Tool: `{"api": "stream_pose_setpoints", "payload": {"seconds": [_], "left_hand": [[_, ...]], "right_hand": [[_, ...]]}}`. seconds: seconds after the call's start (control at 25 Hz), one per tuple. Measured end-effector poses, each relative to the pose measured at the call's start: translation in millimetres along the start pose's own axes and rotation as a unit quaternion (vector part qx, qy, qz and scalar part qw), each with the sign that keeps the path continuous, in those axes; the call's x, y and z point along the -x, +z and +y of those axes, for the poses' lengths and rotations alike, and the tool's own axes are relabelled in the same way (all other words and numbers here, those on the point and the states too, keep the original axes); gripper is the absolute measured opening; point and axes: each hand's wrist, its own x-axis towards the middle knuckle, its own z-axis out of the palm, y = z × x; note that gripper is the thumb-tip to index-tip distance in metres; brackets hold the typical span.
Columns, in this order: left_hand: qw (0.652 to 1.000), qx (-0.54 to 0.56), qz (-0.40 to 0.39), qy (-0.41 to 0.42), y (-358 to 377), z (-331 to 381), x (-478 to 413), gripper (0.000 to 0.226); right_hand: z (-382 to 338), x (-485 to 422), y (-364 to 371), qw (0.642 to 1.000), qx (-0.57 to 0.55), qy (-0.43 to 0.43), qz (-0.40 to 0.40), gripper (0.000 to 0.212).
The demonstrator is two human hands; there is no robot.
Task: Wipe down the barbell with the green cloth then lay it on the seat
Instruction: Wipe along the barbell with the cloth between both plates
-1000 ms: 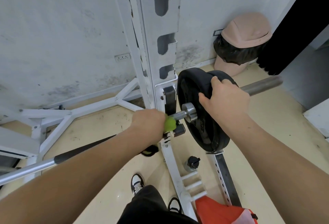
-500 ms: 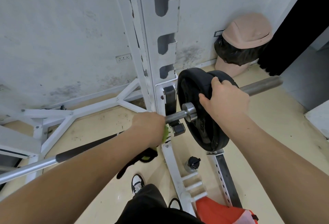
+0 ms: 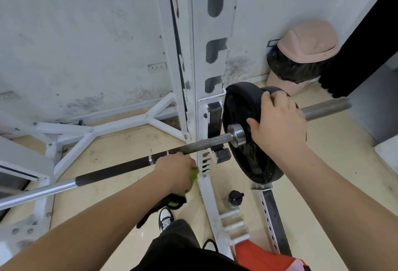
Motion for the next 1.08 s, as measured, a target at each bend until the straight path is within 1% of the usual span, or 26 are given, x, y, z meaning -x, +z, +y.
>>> {"api": "stream_pose_setpoints", "payload": {"seconds": [0.04, 0.12, 0.16, 0.2, 0.24, 0.32, 0.36, 0.4, 0.44, 0.52, 0.56, 0.64, 0.72, 0.76, 0.88, 0.96, 1.08], "left_hand": [[0.998, 0.052, 0.023, -0.006, 0.2, 0.0, 4.5, 0.059], [0.978, 0.15, 0.141, -0.006, -12.2, 12.4, 3.5, 0.059], [0.963, 0.179, 0.199, 0.015, -18.3, 22.7, -0.2, 0.06], [0.954, 0.183, 0.232, 0.052, -21.5, 34.4, -4.1, 0.062], [0.952, 0.166, 0.237, 0.096, -24.2, 44.9, -8.7, 0.062], [0.963, 0.125, 0.184, 0.154, -20.6, 56.4, -21.6, 0.055], [0.968, 0.12, 0.155, 0.158, -19.9, 57.4, -27.3, 0.051], [0.973, 0.114, 0.137, 0.148, -20.2, 58.2, -31.9, 0.047], [0.977, 0.095, 0.137, 0.134, -20.5, 61.1, -33.1, 0.044], [0.981, 0.047, 0.161, 0.096, -13.6, 69.7, -29.0, 0.04], [0.982, 0.04, 0.168, 0.075, -14.4, 73.1, -25.8, 0.04], [0.98, 0.064, 0.179, 0.06, -24.2, 73.3, -26.0, 0.039], [0.973, 0.089, 0.2, 0.072, -40.1, 69.5, -31.7, 0.037], [0.974, 0.08, 0.2, 0.073, -44.6, 68.8, -34.4, 0.038], [0.99, -0.006, 0.14, 0.021, -34.4, 74.2, -39.5, 0.043], [0.992, -0.051, 0.116, -0.007, -36.8, 78.2, -39.2, 0.034], [0.994, -0.07, 0.082, -0.003, -46.4, 68.8, -31.5, 0.024]], "right_hand": [[-4.5, 5.9, -0.2, 0.998, -0.022, -0.04, 0.039, 0.065], [-13.4, 18.5, 5.6, 0.984, -0.088, -0.129, 0.091, 0.052], [-16.5, 23.3, 11.4, 0.976, -0.106, -0.165, 0.094, 0.043], [-17.9, 26.7, 16.9, 0.973, -0.11, -0.185, 0.085, 0.037], [-17.2, 28.6, 22.0, 0.973, -0.109, -0.188, 0.07, 0.036], [-12.9, 29.1, 28.2, 0.978, -0.112, -0.173, 0.04, 0.044], [-11.2, 27.2, 28.8, 0.979, -0.115, -0.165, 0.032, 0.046], [-9.8, 25.8, 28.4, 0.98, -0.116, -0.161, 0.027, 0.045], [-9.3, 25.3, 27.1, 0.98, -0.114, -0.16, 0.025, 0.042], [-11.2, 25.4, 27.1, 0.981, -0.098, -0.167, 0.023, 0.036], [-12.8, 25.4, 27.7, 0.981, -0.089, -0.171, 0.022, 0.034], [-14.5, 27.7, 29.4, 0.98, -0.086, -0.177, 0.016, 0.032], [-15.0, 28.5, 30.3, 0.98, -0.099, -0.171, 0.025, 0.033], [-16.2, 27.8, 28.0, 0.98, -0.112, -0.162, 0.035, 0.035], [-17.9, 23.6, 24.4, 0.982, -0.121, -0.139, 0.036, 0.04], [-13.7, 24.1, 28.8, 0.983, -0.097, -0.154, 0.028, 0.033], [-8.7, 26.6, 34.4, 0.98, -0.049, -0.188, 0.029, 0.023]]}}
